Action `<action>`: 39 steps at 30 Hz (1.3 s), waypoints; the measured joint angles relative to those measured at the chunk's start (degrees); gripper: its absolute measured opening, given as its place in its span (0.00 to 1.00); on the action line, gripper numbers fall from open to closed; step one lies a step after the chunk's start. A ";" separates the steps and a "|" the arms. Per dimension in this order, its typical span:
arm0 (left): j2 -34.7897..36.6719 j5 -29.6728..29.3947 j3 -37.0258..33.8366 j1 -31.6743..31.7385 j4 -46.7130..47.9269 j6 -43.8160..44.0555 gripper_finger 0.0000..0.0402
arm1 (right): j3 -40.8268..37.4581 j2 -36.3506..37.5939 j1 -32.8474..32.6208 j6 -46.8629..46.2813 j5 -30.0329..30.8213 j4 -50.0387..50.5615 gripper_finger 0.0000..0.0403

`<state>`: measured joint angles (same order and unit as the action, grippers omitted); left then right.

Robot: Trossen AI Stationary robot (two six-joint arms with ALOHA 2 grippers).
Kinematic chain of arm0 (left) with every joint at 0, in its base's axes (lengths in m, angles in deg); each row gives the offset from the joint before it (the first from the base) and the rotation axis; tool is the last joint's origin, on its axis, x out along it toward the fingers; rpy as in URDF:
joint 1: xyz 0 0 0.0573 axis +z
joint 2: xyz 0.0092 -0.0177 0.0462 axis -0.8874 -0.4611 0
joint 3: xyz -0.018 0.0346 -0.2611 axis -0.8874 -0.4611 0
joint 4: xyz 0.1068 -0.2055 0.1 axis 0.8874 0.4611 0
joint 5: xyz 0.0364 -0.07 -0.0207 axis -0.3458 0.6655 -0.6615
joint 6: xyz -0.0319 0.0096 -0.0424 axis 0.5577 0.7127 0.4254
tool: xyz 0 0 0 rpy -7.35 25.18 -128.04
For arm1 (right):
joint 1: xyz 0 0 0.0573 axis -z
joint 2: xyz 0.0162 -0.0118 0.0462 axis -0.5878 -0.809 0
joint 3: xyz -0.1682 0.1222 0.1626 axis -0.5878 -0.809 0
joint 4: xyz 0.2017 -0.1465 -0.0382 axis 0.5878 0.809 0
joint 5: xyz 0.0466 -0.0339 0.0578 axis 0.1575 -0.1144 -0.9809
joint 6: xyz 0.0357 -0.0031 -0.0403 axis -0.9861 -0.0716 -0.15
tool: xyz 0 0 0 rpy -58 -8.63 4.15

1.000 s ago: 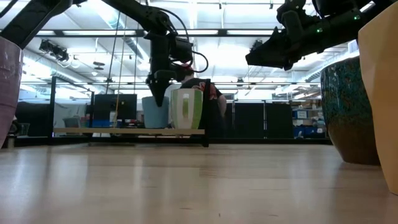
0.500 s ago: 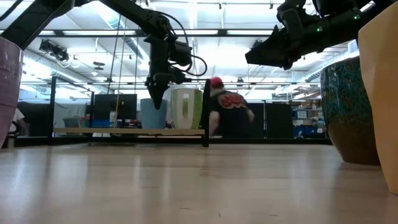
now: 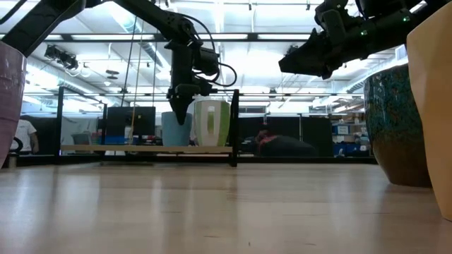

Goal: Place coffee mugs
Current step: Put the blue mug on the shelf, then put the light violet mug on the shelf

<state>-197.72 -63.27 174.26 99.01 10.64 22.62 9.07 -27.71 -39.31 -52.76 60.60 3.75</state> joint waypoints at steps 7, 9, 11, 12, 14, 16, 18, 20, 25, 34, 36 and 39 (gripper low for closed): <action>0.09 0.02 0.01 -0.50 0.39 -0.02 0.28 | 0.00 0.00 0.02 0.02 0.04 0.00 0.37; 0.20 -0.04 0.12 -0.50 0.66 0.02 0.29 | 0.00 0.00 0.00 0.02 0.04 0.00 0.37; 0.21 -0.26 1.10 -0.50 2.32 0.33 0.30 | 0.00 0.00 0.00 0.01 0.04 0.00 0.37; 0.26 -0.26 1.60 -0.51 2.51 0.35 0.31 | 0.00 0.00 0.02 0.00 0.07 0.00 0.37; 0.31 -0.33 2.87 -0.86 3.17 0.35 0.32 | 0.00 0.00 0.00 0.05 0.07 0.00 0.37; 0.31 -0.44 4.53 -1.17 4.18 0.36 0.34 | 0.00 0.00 0.00 0.09 0.07 0.00 0.37; 0.37 -0.46 5.95 -1.57 4.81 0.50 0.35 | 0.00 0.00 0.00 0.13 0.09 0.02 0.37; 0.35 -0.43 7.18 -1.79 6.81 1.52 0.36 | 0.00 0.00 0.00 0.19 0.09 0.16 0.37; 0.35 -1.83 10.13 -2.73 12.72 4.00 0.36 | 0.00 0.00 0.00 0.27 0.09 0.57 0.37; 5.94 -5.36 10.72 -7.72 20.50 10.24 0.36 | 0.00 0.00 0.02 1.75 0.42 0.55 0.37; 7.18 -3.17 10.69 -9.46 21.45 12.64 0.36 | 0.00 0.00 0.02 2.02 0.42 0.55 0.37; 10.56 2.68 8.85 -13.00 20.87 13.98 0.36 | 0.00 0.00 0.02 2.40 0.42 0.55 0.37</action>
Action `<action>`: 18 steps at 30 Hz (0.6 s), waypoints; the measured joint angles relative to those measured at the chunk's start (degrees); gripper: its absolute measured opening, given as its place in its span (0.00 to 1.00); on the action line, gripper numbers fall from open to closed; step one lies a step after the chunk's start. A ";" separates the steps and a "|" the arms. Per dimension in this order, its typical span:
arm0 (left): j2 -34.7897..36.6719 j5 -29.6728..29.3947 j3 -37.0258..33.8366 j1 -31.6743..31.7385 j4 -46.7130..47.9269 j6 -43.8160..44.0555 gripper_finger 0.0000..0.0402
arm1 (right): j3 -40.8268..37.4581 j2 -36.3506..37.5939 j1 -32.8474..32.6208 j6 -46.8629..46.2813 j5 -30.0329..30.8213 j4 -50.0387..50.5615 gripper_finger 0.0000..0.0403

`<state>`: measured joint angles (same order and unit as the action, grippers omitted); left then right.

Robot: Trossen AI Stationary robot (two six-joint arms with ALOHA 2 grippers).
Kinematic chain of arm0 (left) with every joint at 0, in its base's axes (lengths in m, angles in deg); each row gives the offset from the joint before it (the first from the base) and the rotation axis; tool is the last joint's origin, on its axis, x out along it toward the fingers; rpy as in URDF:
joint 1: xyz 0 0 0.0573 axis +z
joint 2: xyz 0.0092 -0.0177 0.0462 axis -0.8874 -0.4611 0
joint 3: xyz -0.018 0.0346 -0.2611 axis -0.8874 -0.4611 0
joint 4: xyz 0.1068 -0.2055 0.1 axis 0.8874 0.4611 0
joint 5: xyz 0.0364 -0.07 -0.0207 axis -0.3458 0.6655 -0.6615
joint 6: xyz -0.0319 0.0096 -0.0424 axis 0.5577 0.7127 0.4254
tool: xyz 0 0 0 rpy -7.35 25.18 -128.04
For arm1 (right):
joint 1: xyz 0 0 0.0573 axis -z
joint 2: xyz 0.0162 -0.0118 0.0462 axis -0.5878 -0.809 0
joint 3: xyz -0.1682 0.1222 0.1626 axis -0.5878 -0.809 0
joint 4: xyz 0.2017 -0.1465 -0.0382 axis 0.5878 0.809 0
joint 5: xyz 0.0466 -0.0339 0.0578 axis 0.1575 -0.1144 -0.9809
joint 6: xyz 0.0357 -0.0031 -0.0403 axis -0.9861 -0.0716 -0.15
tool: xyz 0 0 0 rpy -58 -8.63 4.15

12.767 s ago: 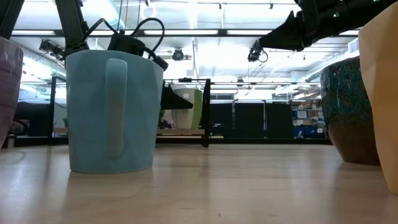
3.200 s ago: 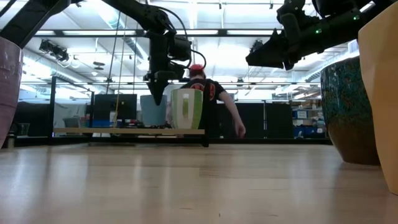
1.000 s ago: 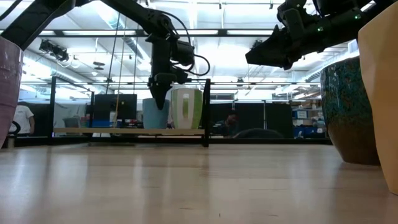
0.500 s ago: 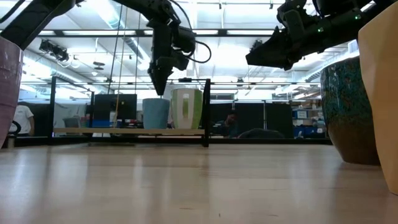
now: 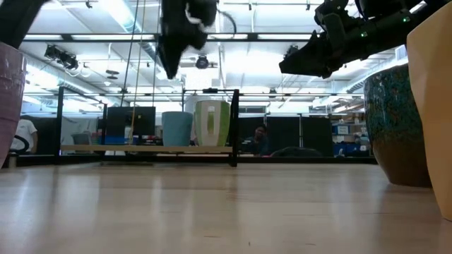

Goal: Place coffee mugs
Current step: Put the light violet mug on the shelf

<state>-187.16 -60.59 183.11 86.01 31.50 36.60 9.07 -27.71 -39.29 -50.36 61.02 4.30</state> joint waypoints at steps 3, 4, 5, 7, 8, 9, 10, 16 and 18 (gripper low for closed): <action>3.05 3.20 -3.64 -4.58 0.06 1.90 0.36 | 0.00 0.00 0.00 0.89 -0.02 0.05 0.37; 3.83 3.84 -5.33 -6.30 0.02 2.64 0.36 | 0.00 0.00 0.01 1.13 0.00 0.01 0.37; 4.60 4.27 -7.02 -8.07 -0.01 3.09 0.36 | 0.00 0.00 0.10 1.34 0.00 -0.05 0.37; 6.75 5.47 -10.52 -11.81 -0.54 4.68 0.36 | 0.00 0.00 0.34 1.99 -0.02 -0.59 0.37; 7.63 5.96 -12.11 -13.71 -1.01 5.37 0.36 | 0.00 0.02 0.49 2.20 -0.02 -0.63 0.37; 8.58 6.46 -13.95 -15.82 -2.05 6.22 0.36 | 0.00 0.02 0.66 2.29 -0.02 -0.57 0.37; 9.26 6.54 -15.80 -17.77 -3.26 7.16 0.36 | 0.00 0.02 0.81 2.37 -0.02 -0.55 0.37; 11.21 9.83 -24.08 -28.41 -7.78 16.34 0.36 | 0.00 0.02 1.45 2.37 -0.04 -0.66 0.37; 11.21 9.95 -26.22 -31.70 -9.51 19.03 0.36 | 0.00 0.02 1.45 2.27 -0.03 -0.98 0.37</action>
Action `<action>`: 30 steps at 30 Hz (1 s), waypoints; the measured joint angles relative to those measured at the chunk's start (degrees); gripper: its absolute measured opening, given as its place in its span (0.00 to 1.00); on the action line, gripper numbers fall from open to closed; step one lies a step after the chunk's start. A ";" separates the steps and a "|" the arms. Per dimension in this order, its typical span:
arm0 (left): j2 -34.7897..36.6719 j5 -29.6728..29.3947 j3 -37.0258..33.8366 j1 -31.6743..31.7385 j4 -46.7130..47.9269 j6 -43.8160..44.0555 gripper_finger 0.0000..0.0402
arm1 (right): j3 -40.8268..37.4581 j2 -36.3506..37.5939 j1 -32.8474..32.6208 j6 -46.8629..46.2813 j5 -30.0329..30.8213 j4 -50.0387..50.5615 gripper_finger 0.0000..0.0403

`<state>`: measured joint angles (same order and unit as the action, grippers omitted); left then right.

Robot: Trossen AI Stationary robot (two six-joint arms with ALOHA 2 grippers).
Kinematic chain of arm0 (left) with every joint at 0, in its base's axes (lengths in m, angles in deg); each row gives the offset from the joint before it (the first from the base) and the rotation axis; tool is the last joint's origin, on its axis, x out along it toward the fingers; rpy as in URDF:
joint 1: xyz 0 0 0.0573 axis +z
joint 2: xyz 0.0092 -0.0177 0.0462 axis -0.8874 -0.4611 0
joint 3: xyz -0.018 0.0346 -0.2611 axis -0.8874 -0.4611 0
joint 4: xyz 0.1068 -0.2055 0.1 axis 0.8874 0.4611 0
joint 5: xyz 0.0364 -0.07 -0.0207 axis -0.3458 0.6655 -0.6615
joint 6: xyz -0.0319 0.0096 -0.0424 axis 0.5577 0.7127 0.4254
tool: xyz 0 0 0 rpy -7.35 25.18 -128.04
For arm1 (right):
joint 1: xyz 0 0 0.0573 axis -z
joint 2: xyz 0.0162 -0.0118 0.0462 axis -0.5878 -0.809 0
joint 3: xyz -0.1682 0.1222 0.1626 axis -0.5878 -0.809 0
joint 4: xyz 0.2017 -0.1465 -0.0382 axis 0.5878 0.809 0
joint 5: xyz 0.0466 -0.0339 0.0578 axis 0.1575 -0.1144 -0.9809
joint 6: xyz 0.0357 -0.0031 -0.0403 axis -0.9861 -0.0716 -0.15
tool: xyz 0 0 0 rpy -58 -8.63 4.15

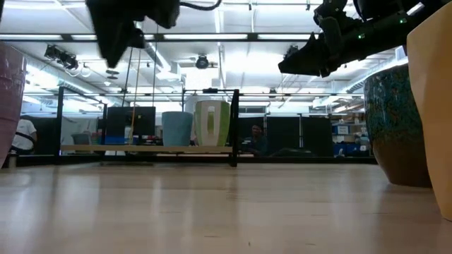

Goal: Place coffee mugs
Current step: Put the light violet mug on the shelf

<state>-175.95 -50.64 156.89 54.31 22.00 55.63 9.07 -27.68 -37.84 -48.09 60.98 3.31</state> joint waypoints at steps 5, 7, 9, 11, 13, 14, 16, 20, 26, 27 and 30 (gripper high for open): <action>0.01 0.89 -5.36 -6.88 -6.08 3.54 0.36 | 0.00 -0.17 -0.21 -0.81 -0.26 -0.04 0.37; 0.07 1.45 -6.78 -9.40 -8.21 5.19 0.36 | 0.00 -0.31 -0.41 -0.96 -0.43 0.03 0.37; 0.23 1.58 -7.66 -11.80 -9.07 7.45 0.36 | 0.00 -0.60 -0.42 -0.95 -0.45 -0.42 0.37; 1.28 0.83 -8.09 -14.28 -9.92 10.24 0.36 | 0.00 -0.72 -0.38 -0.72 -0.47 -0.48 0.37; 2.44 -0.65 -8.57 -16.47 -11.64 13.35 0.36 | 0.00 -0.71 -0.30 -0.70 -0.47 -0.87 0.37; 2.98 -1.88 -8.88 -17.52 -12.00 15.01 0.36 | 0.00 -0.70 -0.29 -0.69 -0.47 -0.85 0.37; 4.21 -3.41 -9.57 -18.91 -12.66 18.47 0.35 | 0.00 -0.72 -0.31 -0.63 -0.47 -0.88 0.37; 5.76 -3.06 -12.51 -20.52 -16.11 23.60 0.35 | 0.00 -0.72 -0.31 -0.83 -0.47 -0.87 0.37; 6.40 -0.86 -17.03 -22.89 -21.67 27.89 0.35 | 0.00 -0.71 -0.31 -1.00 -0.47 -1.18 0.37; 6.42 -0.59 -17.55 -23.20 -21.66 28.17 0.35 | 0.00 -0.70 -0.31 -1.00 -0.47 -1.29 0.37; 6.40 0.25 -19.26 -23.32 -22.33 28.96 0.35 | 0.00 -0.70 -0.27 -1.02 -0.47 -1.29 0.37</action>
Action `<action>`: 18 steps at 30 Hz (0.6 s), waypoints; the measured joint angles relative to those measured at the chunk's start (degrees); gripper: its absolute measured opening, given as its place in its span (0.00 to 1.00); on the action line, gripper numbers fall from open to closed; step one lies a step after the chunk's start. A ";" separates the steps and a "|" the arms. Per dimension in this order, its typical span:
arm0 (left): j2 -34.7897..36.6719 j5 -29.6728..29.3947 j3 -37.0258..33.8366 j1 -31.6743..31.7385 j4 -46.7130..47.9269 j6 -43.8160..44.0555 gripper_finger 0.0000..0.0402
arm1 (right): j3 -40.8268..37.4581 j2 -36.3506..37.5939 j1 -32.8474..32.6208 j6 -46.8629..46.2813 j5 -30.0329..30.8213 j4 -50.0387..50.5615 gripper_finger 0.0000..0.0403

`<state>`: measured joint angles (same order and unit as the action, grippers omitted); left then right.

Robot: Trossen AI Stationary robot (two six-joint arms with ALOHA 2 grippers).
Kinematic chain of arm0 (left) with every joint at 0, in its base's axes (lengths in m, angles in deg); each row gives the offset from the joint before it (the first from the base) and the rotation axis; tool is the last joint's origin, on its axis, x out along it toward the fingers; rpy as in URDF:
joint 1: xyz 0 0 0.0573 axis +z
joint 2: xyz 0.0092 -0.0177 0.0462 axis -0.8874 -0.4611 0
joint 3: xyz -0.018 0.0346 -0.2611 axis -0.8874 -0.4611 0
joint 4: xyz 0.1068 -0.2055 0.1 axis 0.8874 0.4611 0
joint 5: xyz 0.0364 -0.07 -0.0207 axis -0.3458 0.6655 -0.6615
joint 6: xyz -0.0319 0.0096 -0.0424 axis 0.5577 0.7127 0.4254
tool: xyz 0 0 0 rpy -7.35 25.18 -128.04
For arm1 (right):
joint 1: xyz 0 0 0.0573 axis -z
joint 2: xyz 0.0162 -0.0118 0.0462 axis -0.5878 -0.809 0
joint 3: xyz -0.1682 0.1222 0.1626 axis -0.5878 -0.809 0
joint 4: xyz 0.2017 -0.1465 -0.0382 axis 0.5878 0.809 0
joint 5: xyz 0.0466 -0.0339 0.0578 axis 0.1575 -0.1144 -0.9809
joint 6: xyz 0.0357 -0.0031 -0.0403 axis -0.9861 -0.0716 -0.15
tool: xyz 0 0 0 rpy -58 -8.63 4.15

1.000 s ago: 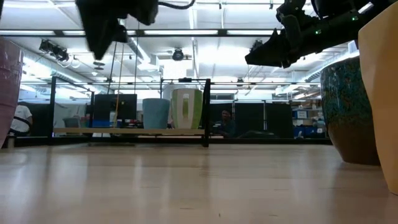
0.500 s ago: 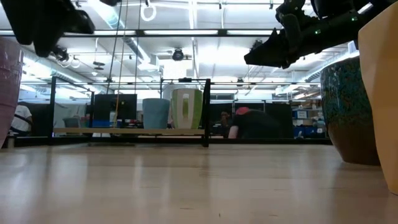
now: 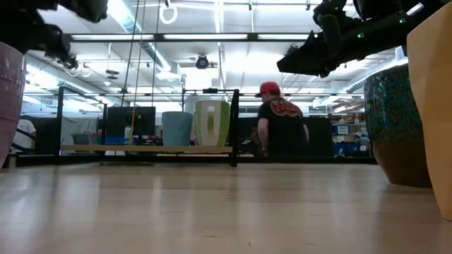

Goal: Place coffee mugs
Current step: Put the light violet mug on the shelf

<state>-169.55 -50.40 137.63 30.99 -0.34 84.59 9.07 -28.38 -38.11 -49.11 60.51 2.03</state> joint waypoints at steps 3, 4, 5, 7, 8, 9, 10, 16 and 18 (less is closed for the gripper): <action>0.00 1.56 -2.13 0.05 -3.05 0.21 0.35 | 0.00 0.00 0.00 -0.03 0.00 0.00 0.37; 0.00 1.82 -3.18 0.02 -4.49 0.35 0.35 | 0.00 0.00 0.00 -0.03 -0.02 0.00 0.37; 0.00 2.12 -4.24 0.04 -6.51 0.73 0.35 | 0.00 0.00 0.00 -0.03 -0.01 0.00 0.37; -0.04 2.53 -6.23 0.36 -9.76 1.61 0.35 | 0.00 0.00 0.00 -0.03 -0.02 0.00 0.37; -0.04 2.34 -6.96 0.57 -10.15 1.72 0.35 | 0.00 0.00 0.00 -0.03 0.00 0.00 0.37; -0.04 1.90 -7.48 0.87 -10.22 1.73 0.35 | 0.00 0.00 0.00 -0.02 -0.02 0.00 0.37; -0.04 1.31 -7.87 1.17 -10.26 1.64 0.35 | 0.00 0.00 0.00 -0.03 0.00 0.01 0.37; -0.04 0.52 -8.17 3.89 -9.72 -1.01 0.22 | 0.00 0.00 0.00 -0.03 -0.02 0.00 0.37; -0.04 0.48 -8.16 5.05 -9.36 -2.96 0.13 | 0.00 0.00 0.00 -0.09 -0.02 -0.03 0.37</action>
<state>-169.59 -49.91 129.46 36.04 -9.69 81.63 9.07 -28.38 -38.11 -49.19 60.49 2.00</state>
